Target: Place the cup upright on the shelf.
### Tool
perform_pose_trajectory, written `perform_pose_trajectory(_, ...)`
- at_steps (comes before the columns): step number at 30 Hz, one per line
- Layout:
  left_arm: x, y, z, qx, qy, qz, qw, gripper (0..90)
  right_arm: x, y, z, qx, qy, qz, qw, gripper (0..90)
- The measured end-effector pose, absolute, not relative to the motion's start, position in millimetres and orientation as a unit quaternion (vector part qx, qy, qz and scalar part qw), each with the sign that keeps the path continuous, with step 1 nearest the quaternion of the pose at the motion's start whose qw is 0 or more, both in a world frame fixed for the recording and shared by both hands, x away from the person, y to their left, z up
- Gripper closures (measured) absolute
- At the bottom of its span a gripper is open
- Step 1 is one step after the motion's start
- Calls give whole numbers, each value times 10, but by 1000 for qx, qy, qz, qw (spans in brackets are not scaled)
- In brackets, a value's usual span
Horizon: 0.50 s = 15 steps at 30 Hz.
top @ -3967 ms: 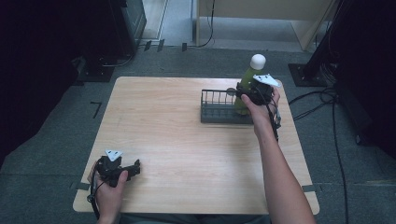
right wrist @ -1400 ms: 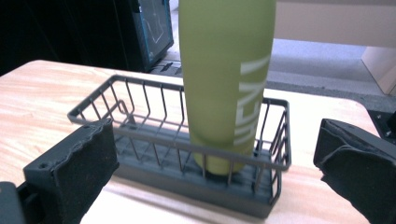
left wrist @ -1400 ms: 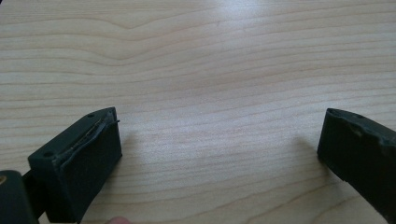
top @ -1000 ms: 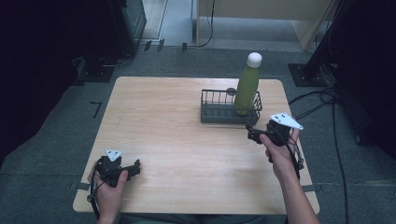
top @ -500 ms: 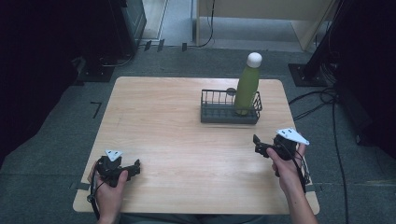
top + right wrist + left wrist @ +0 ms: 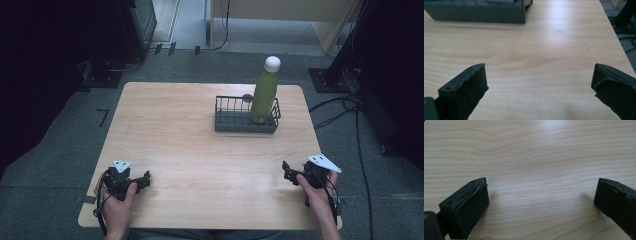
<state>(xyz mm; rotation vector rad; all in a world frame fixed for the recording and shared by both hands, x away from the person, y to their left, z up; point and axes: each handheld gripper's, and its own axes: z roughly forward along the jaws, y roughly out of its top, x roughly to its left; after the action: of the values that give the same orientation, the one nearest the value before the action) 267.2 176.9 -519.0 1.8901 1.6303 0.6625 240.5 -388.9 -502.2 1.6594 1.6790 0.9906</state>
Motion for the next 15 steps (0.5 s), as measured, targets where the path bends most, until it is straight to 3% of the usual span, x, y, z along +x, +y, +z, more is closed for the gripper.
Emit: perform_pose_trajectory(15,2672,1770,-5189,704,606,246,275,0,2105,-4216,-5264,660,636,308,254,10)
